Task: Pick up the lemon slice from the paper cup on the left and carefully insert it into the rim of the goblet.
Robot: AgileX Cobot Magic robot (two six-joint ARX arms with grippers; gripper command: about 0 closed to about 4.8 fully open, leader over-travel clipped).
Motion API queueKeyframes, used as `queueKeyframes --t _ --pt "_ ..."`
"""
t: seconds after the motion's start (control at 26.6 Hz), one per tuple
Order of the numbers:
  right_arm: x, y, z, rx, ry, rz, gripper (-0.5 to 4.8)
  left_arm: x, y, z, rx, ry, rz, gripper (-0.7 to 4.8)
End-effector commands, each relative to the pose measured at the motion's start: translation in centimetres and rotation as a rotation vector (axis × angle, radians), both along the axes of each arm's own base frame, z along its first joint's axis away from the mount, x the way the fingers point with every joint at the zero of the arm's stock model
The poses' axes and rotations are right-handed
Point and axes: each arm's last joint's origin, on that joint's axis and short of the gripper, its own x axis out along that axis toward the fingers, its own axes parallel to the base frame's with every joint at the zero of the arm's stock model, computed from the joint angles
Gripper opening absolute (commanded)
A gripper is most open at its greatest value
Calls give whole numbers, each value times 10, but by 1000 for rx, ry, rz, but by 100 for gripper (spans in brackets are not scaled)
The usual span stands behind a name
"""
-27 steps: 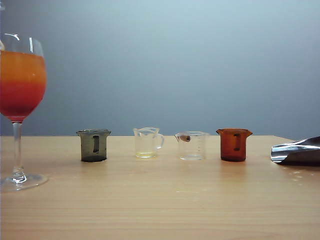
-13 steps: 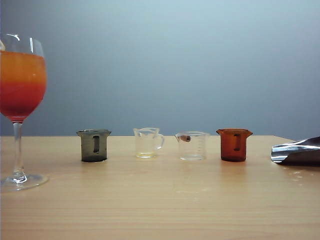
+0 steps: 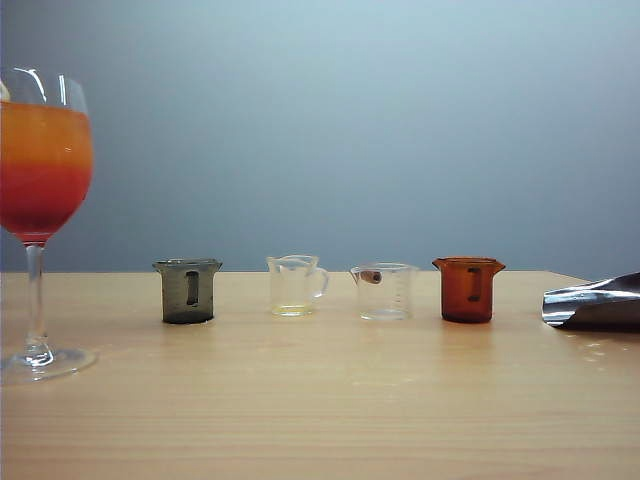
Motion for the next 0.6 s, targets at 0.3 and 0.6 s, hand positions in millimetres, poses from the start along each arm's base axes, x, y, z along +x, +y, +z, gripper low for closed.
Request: queueKeyframes --t 0.3,0.6 --pt "-7 -72 -10 26 -61 -294 -7 -26 2 -12 -5 -21 146 -6" --pt "-47 -109 -36 50 -107 -536 -7 -17 3 -50 -80 -6 162 -6"
